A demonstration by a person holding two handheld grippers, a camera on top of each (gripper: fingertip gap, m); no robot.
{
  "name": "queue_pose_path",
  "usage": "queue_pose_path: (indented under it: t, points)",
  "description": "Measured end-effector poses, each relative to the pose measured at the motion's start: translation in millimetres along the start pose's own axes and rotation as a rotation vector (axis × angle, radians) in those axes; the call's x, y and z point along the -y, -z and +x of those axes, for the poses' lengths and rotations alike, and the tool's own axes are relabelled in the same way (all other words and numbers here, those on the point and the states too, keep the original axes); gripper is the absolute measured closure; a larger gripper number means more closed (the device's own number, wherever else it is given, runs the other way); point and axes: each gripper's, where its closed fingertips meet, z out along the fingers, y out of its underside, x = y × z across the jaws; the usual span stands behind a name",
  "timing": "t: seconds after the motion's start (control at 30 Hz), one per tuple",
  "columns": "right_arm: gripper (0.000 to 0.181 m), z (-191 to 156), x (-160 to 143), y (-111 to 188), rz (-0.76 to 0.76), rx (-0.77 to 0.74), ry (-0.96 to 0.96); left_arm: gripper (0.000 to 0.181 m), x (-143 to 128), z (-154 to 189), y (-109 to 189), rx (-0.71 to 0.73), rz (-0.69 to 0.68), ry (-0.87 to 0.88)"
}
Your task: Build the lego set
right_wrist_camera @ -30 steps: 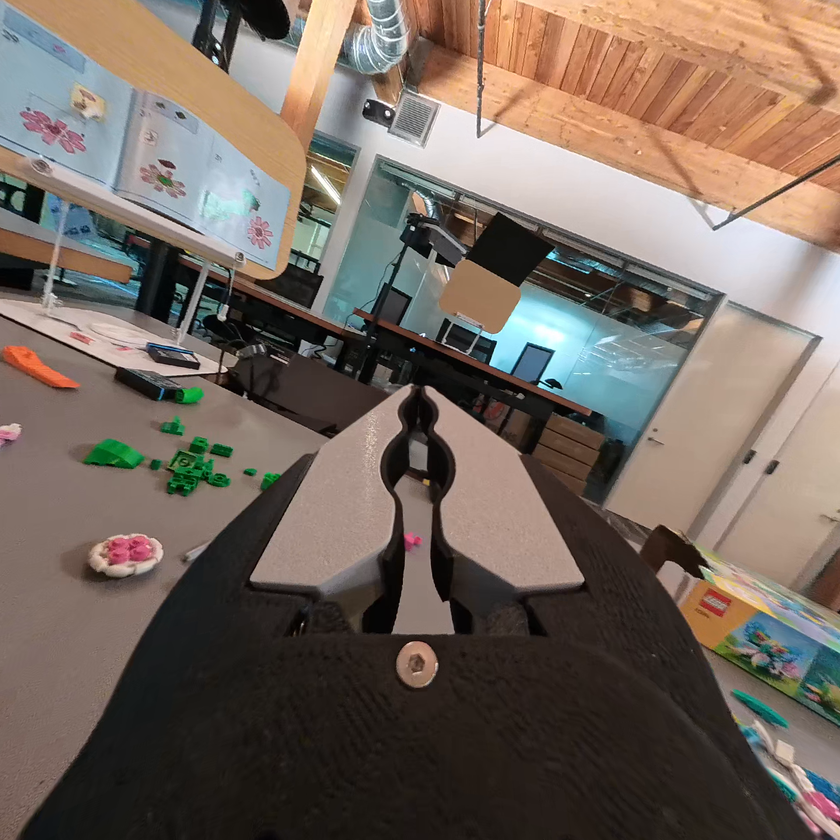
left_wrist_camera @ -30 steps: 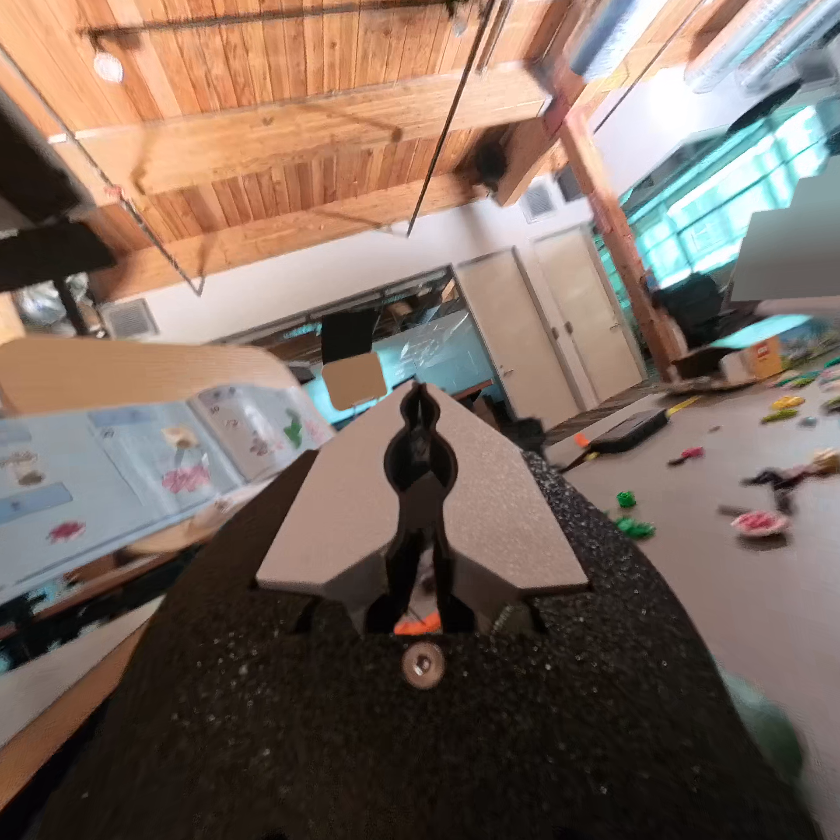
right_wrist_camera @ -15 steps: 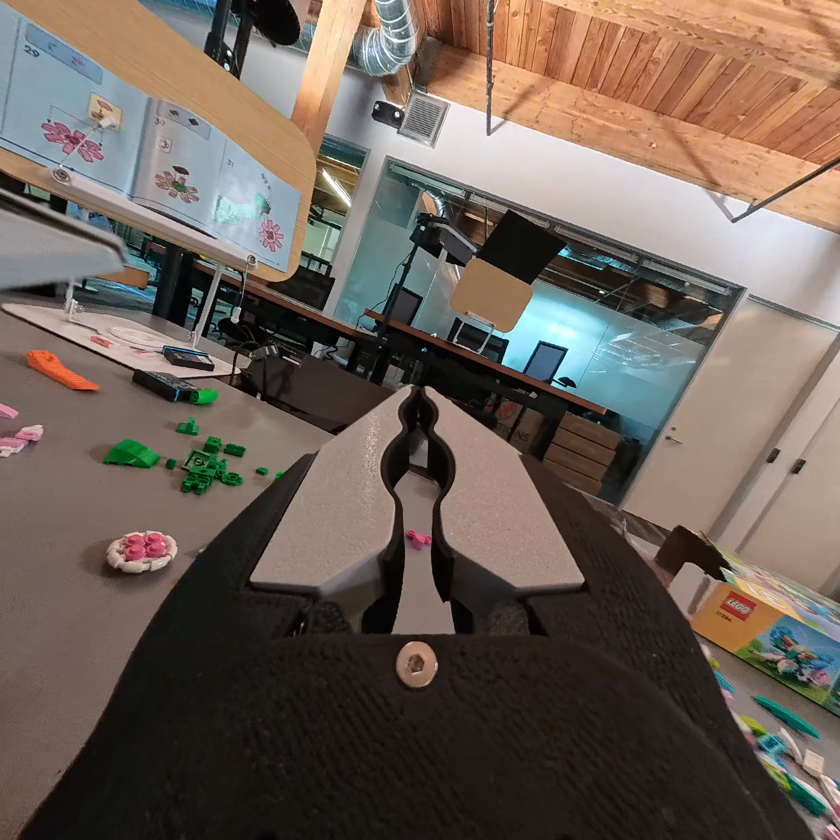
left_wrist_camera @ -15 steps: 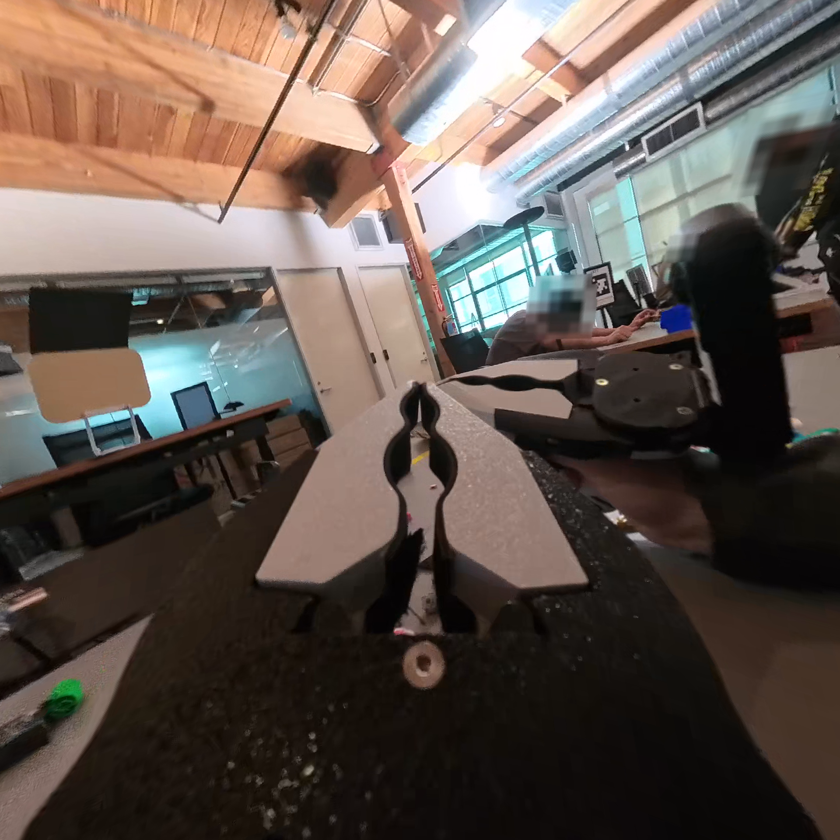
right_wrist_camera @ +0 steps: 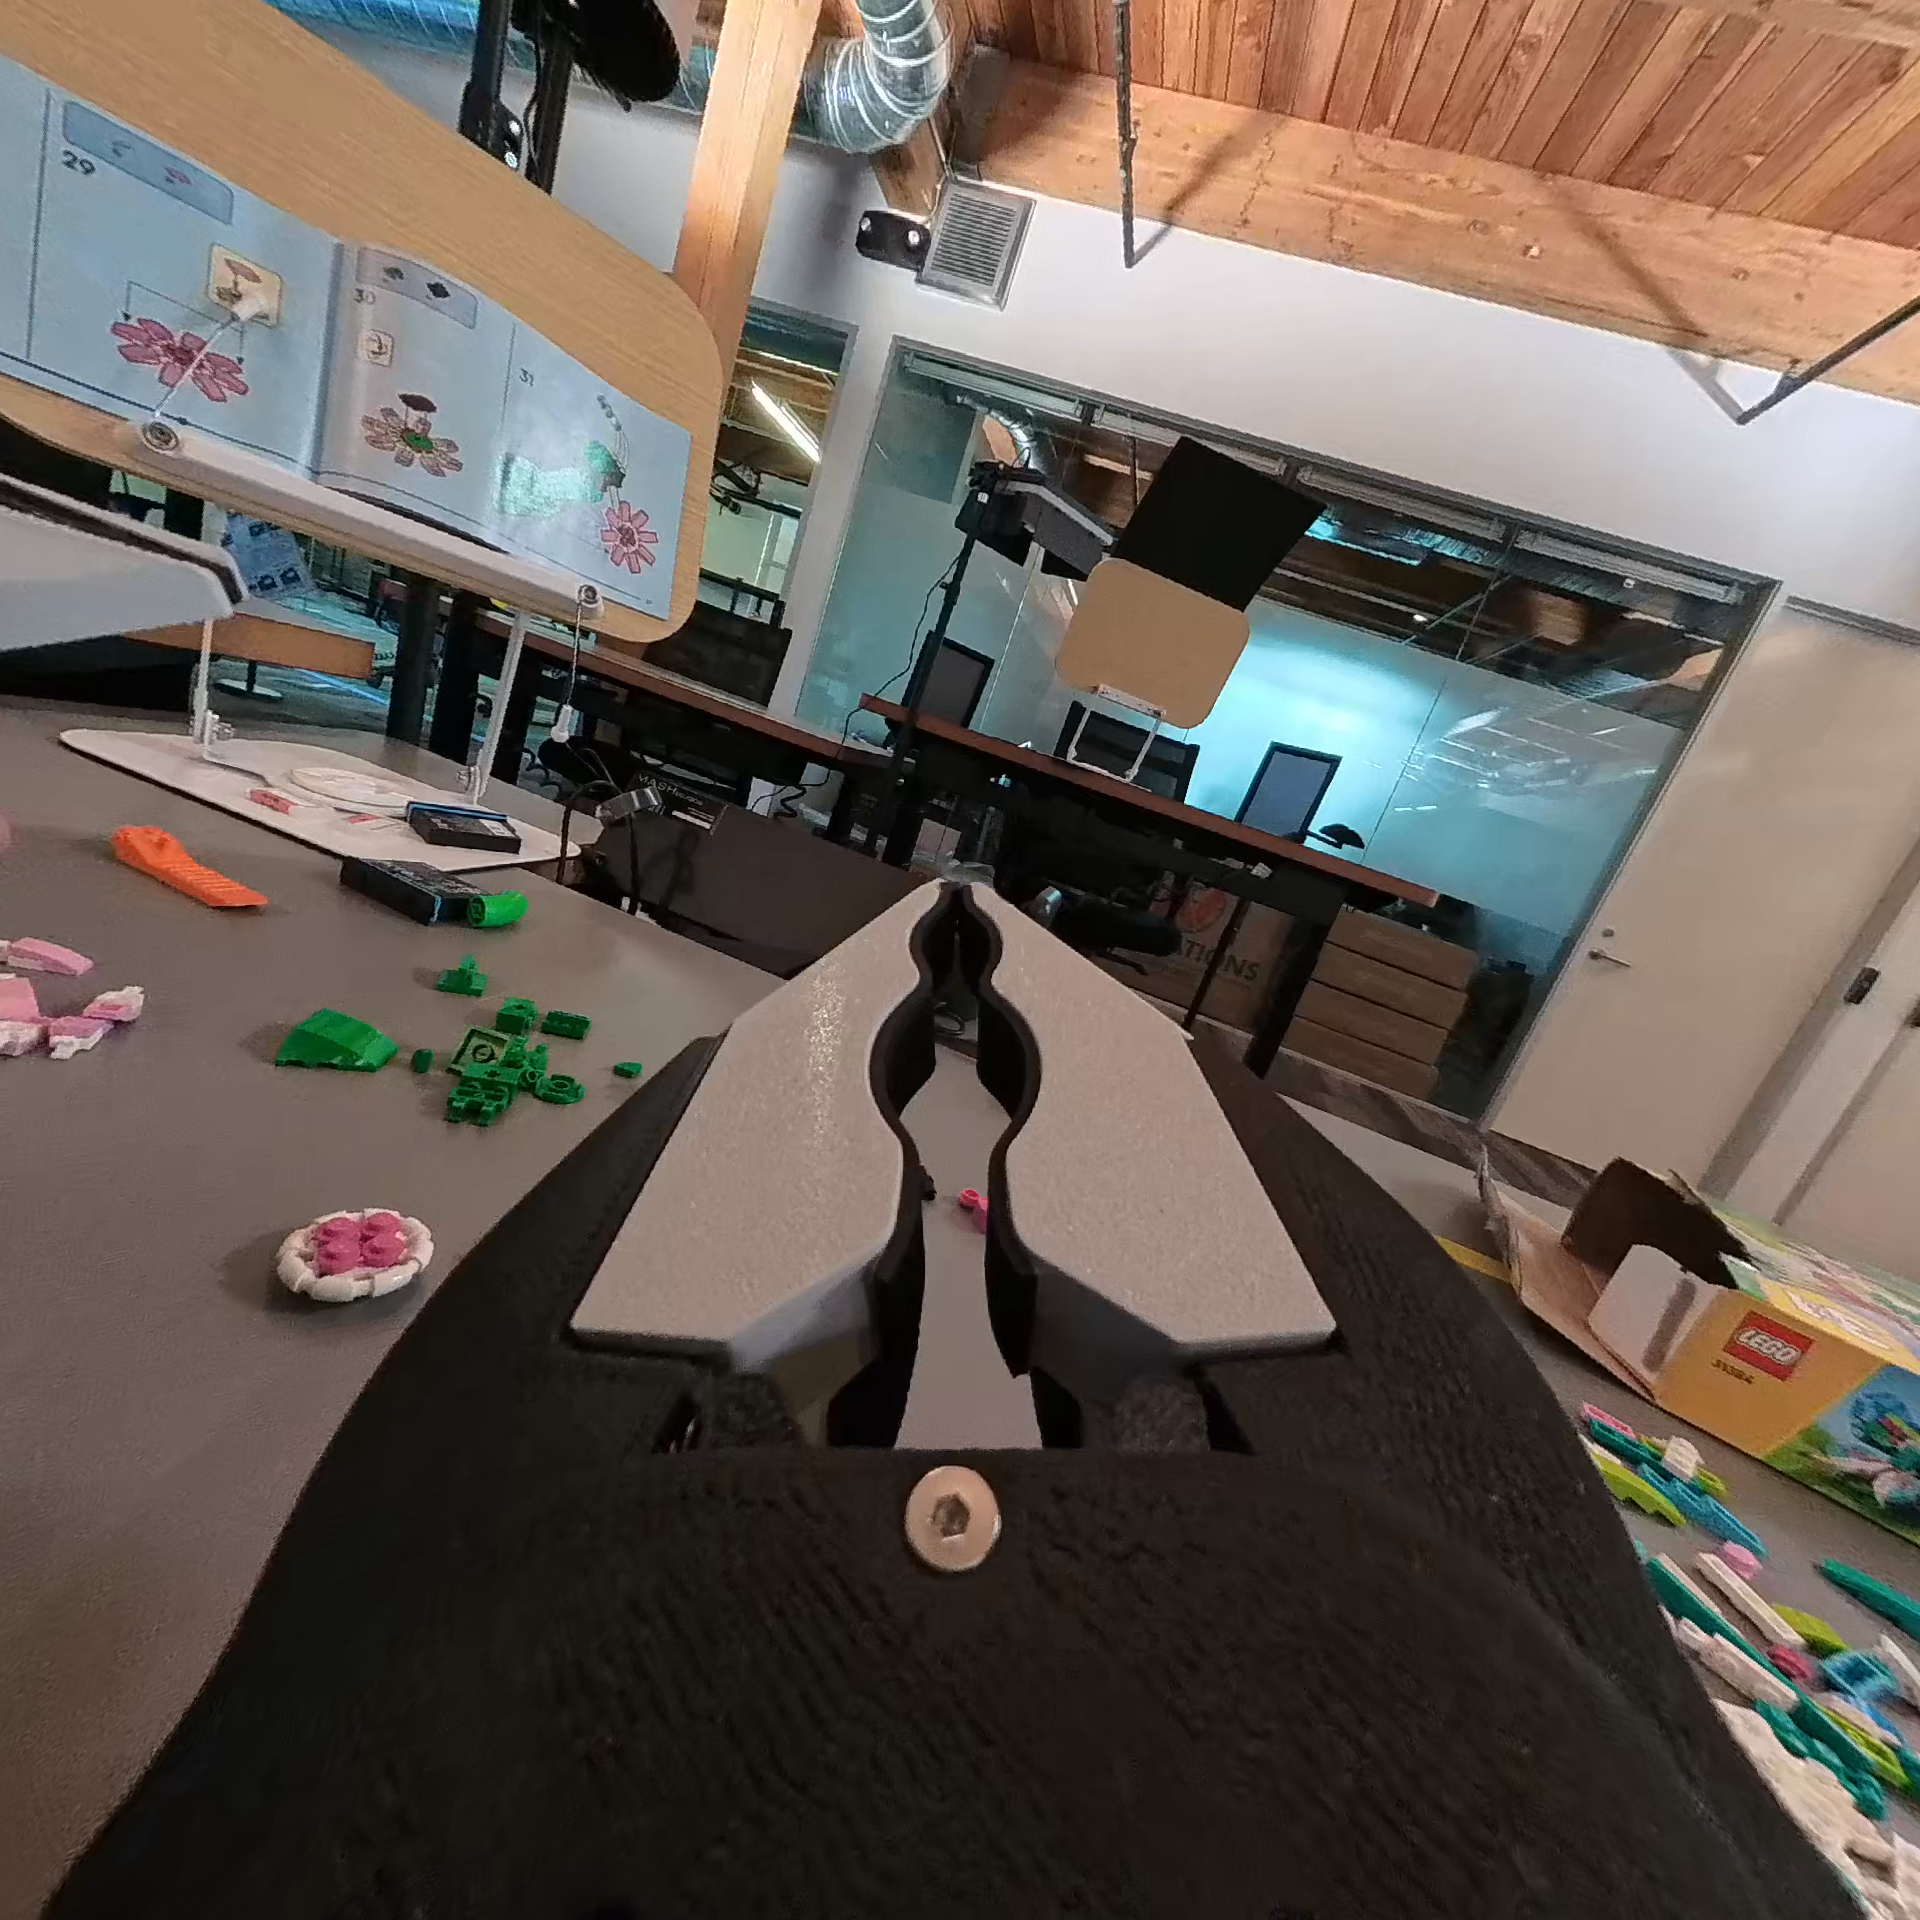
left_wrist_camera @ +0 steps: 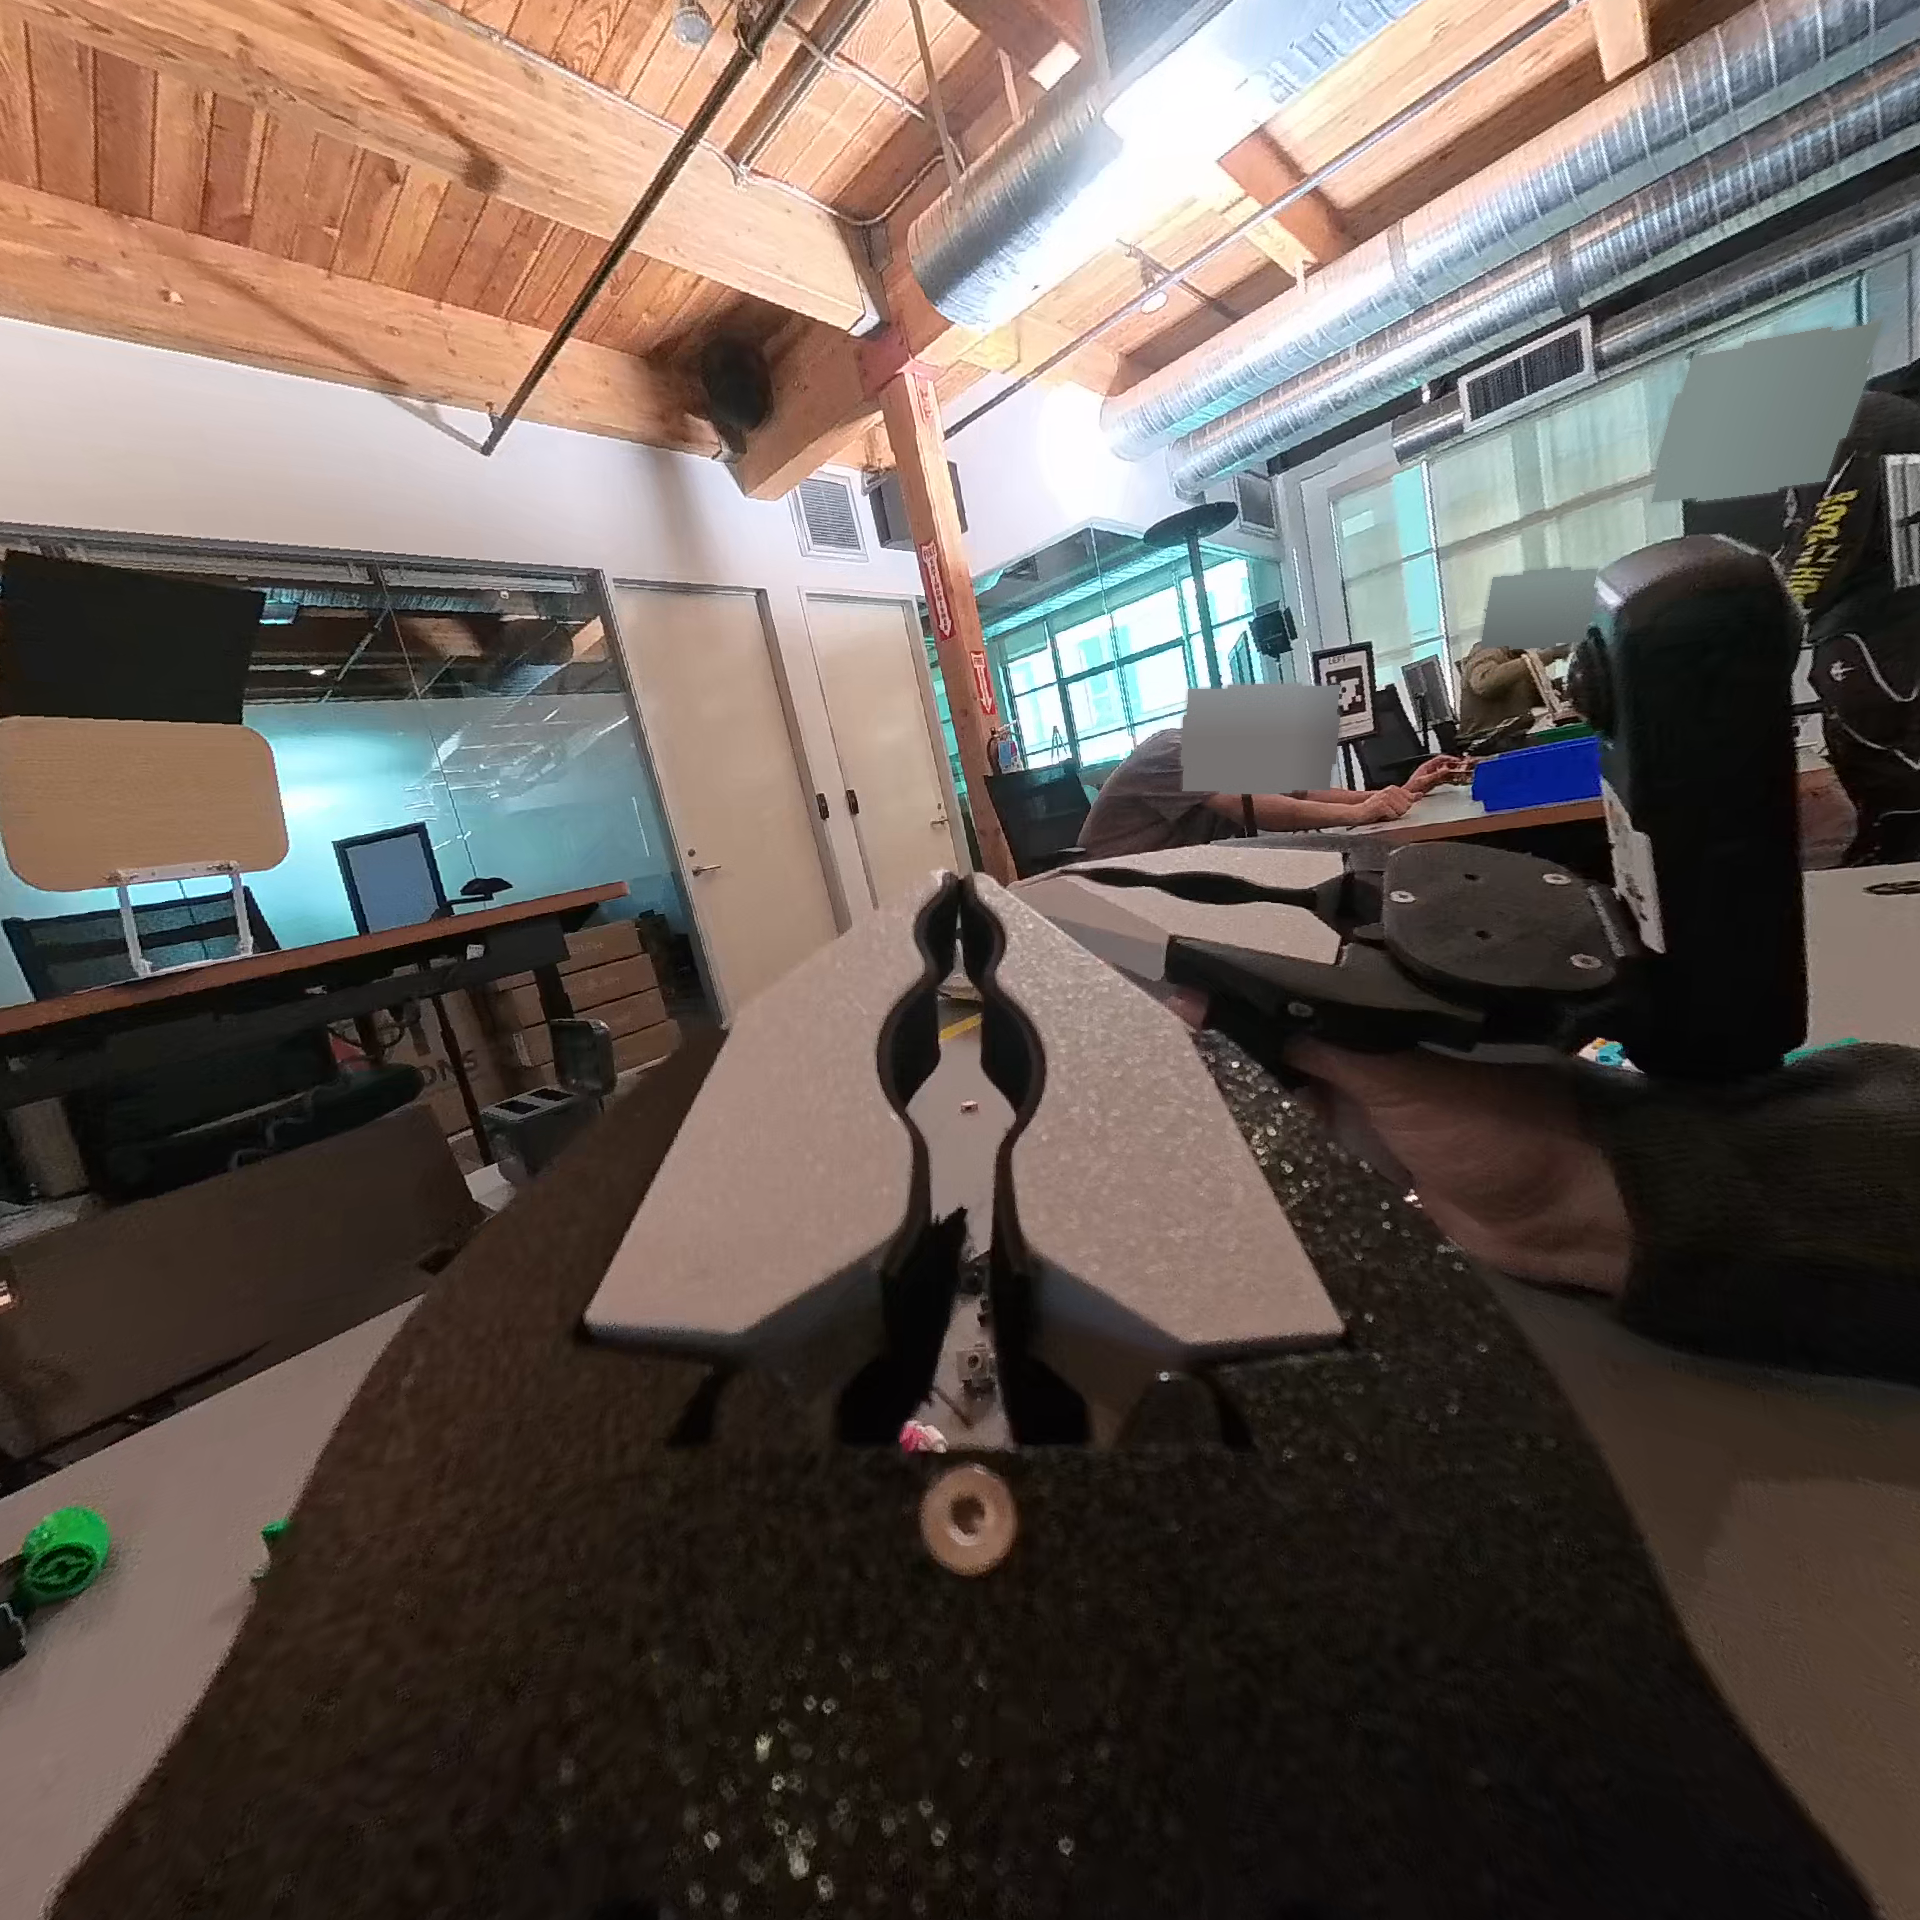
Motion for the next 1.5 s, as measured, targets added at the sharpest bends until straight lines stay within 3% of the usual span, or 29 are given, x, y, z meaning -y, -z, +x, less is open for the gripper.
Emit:
queue_pose_path:
  t: [0.73,1.5]
  points:
    - [0.181,-23,4,-1,0.011,0.086,0.110,0.181,-2,-3,2,0.006,-0.006,0.038]
    - [0.179,-23,2,-2,0.002,0.081,0.091,0.181,-3,-7,2,0.023,-0.009,0.049]
